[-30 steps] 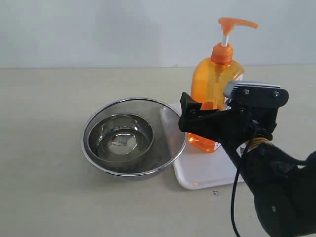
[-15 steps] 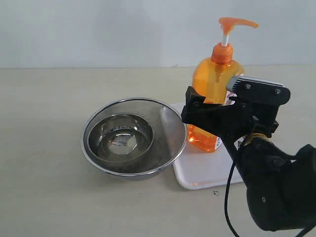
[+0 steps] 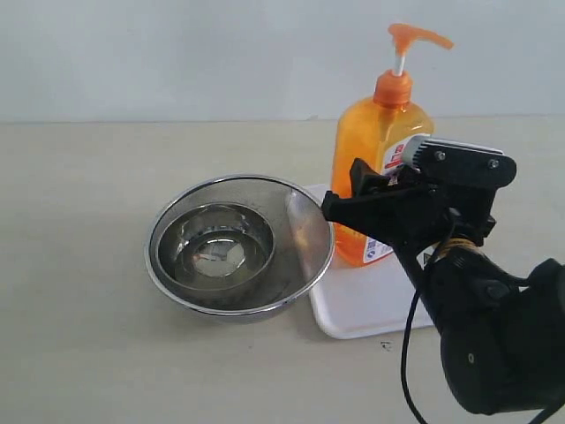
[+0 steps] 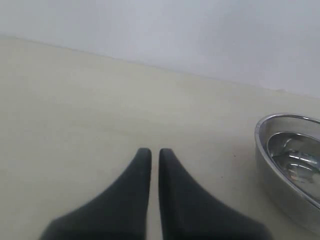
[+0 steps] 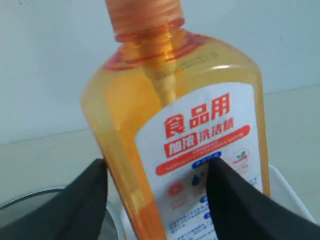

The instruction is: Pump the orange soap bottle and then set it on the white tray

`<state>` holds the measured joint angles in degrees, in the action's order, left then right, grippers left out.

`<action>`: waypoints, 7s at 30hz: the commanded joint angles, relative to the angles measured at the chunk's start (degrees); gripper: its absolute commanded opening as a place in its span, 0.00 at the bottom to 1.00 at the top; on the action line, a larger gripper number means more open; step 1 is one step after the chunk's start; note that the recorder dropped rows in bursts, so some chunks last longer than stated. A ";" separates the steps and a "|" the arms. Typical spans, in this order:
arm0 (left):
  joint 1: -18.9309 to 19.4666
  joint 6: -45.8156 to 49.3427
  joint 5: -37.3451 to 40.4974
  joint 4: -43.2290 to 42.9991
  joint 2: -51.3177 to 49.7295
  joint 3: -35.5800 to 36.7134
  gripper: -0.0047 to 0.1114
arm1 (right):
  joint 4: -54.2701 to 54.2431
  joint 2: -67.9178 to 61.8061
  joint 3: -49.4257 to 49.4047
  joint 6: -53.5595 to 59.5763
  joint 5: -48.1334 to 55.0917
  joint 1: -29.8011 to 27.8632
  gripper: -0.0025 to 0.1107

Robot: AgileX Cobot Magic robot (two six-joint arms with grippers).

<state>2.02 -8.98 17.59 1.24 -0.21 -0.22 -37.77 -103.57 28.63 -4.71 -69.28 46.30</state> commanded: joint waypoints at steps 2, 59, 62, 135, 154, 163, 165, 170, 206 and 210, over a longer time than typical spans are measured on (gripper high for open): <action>0.24 -0.53 -0.15 -0.20 0.21 0.22 0.09 | -0.22 0.00 0.04 0.33 -0.68 0.15 0.70; 0.24 -0.53 -0.15 -0.20 0.21 0.22 0.09 | 12.60 5.45 5.13 8.48 -0.68 -8.68 0.78; 0.24 -0.53 -0.15 -0.20 0.21 0.22 0.09 | 12.60 4.59 6.10 8.98 -0.68 -8.68 0.78; 0.24 -0.53 -0.15 -0.20 0.21 0.22 0.09 | 67.48 14.32 5.81 -1.60 11.74 -30.78 0.02; 0.24 -0.53 -0.15 -0.20 0.21 0.22 0.09 | 65.85 14.32 5.23 -8.09 14.52 -31.96 0.92; 0.24 -0.53 -0.15 -0.20 0.21 0.22 0.09 | 63.99 19.82 3.76 -12.13 16.06 -31.96 0.94; 0.24 -0.53 -0.15 -0.20 0.21 0.22 0.09 | 63.70 22.23 2.41 -12.71 16.16 -31.96 0.94; 0.24 -0.53 -0.15 -0.20 0.21 0.22 0.09 | 63.82 25.88 -2.85 -14.84 14.92 -31.57 0.94; 0.24 -0.53 -0.15 -0.20 0.21 0.22 0.09 | -13.27 23.63 -15.76 28.90 -0.68 25.83 0.94; 0.24 -0.53 -0.15 -0.20 0.21 0.22 0.09 | -17.78 18.88 -13.15 25.88 -0.68 27.03 0.94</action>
<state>2.02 -9.08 17.59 1.24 -0.21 -0.22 -51.47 -82.02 13.84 23.12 -69.01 72.57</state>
